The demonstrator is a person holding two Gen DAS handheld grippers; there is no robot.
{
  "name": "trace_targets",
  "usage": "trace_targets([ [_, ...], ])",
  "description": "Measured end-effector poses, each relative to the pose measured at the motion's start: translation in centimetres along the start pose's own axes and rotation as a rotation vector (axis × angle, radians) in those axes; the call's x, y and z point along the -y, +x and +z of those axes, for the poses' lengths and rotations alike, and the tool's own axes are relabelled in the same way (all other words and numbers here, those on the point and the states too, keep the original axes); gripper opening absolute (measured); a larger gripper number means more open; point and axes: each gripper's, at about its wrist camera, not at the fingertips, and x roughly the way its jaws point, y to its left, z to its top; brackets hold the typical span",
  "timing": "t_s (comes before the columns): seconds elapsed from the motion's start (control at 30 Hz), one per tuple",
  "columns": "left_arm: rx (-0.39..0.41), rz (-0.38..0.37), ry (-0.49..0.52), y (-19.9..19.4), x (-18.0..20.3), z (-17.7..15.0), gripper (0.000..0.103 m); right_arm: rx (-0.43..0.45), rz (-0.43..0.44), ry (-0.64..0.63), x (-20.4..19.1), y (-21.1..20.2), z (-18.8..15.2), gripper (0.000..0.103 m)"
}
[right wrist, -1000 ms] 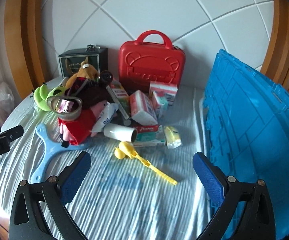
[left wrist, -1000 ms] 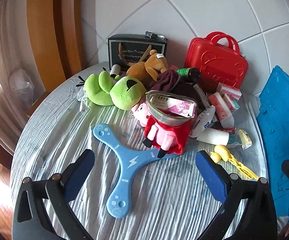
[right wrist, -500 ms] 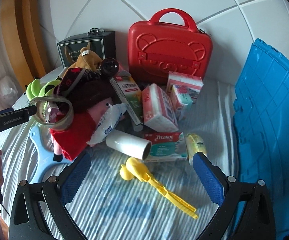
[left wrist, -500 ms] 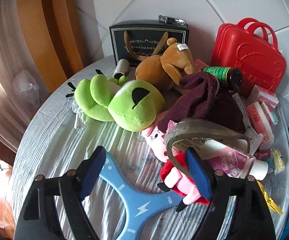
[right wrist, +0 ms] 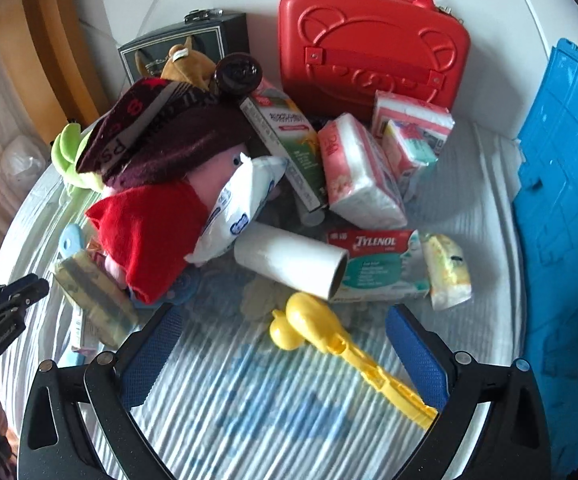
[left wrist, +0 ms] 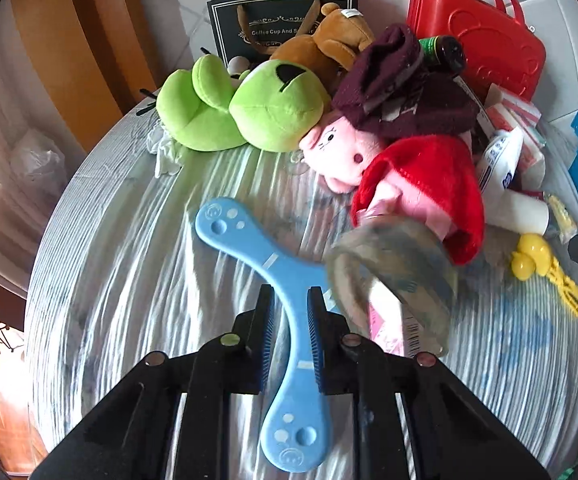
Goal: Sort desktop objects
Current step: 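Reach left tool toward the pink-white box while right tool approaches the yellow snowball maker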
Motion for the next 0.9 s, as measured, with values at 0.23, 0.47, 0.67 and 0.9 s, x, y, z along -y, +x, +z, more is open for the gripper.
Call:
trace_targets([
  [0.23,-0.024,-0.017,-0.057,-1.3,-1.5,-2.5,0.031,-0.057,0.047,-0.005,-2.9,0.6,-2.9,0.103],
  [0.47,0.015,-0.056,-0.082,-2.0,0.0,-3.4,0.081,-0.057,0.014,-0.023,-3.4,-0.5,-5.2,0.103],
  [0.67,0.002,-0.139,-0.169,-0.2,2.6,-1.2,0.081,-0.073,-0.022,0.033,-0.5,-0.8,-6.6,0.103],
  [0.9,-0.031,-0.043,-0.132,0.5,2.3,-2.3,0.082,-0.073,-0.012,0.026,1.2,-0.8,-6.7,0.103],
])
